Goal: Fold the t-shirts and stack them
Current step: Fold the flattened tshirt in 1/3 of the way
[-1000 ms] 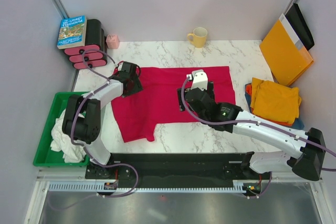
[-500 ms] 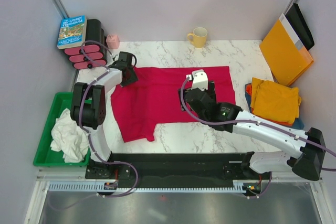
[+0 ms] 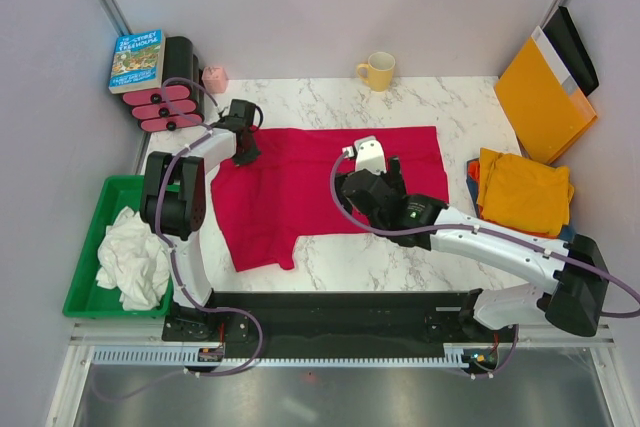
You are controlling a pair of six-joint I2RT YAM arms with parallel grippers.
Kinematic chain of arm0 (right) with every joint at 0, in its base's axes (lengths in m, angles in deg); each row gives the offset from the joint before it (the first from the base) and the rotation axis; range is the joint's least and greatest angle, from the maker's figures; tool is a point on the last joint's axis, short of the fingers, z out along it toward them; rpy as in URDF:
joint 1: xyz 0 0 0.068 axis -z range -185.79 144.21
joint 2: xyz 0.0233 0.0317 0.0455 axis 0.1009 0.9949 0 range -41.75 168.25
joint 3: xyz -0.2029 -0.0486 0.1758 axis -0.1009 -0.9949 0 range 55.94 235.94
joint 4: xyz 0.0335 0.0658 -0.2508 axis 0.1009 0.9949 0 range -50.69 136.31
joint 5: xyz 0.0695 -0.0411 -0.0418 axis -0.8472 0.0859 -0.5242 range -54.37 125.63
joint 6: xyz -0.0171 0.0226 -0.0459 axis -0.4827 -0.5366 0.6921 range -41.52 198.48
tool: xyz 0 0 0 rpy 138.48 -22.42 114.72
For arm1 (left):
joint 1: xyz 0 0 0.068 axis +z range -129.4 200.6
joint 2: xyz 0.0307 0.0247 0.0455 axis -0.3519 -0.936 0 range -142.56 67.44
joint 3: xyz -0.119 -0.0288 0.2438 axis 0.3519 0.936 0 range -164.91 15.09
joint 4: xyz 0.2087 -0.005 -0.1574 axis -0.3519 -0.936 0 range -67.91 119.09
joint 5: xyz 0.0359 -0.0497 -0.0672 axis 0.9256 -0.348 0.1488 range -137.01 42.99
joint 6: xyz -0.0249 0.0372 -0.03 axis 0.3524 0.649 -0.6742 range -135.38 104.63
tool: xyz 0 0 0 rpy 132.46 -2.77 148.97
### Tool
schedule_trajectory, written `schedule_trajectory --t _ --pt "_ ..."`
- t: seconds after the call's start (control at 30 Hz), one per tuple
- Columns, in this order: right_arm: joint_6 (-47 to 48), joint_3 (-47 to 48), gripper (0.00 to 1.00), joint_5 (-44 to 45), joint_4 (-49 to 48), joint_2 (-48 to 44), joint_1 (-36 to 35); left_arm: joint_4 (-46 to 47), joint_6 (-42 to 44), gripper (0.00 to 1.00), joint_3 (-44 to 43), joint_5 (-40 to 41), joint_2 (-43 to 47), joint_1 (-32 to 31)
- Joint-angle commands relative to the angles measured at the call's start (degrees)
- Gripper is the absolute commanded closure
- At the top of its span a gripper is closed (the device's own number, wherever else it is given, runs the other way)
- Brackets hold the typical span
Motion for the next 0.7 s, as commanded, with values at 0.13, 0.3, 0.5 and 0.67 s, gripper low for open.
schedule_trajectory --t 0.13,0.3,0.5,0.67 --pt "-1.2 1.7 0.02 -0.2 -1.7 1.2 -0.3 -0.6 0.5 0.98 -5.4 0.4 3.3 0.0" --pt "-1.7 1.1 0.02 -0.3 -1.9 1.2 -0.2 -1.1 0.5 0.98 -8.0 -0.4 2.6 0.0" --pt "-2.6 0.4 0.02 -0.7 -1.9 0.9 -0.2 -1.9 0.7 0.98 -11.8 -1.4 0.2 -0.1" --pt "-3.6 -0.5 0.02 -1.5 -1.6 1.0 -0.3 -1.9 1.5 0.98 -15.7 -3.9 -3.0 -0.4"
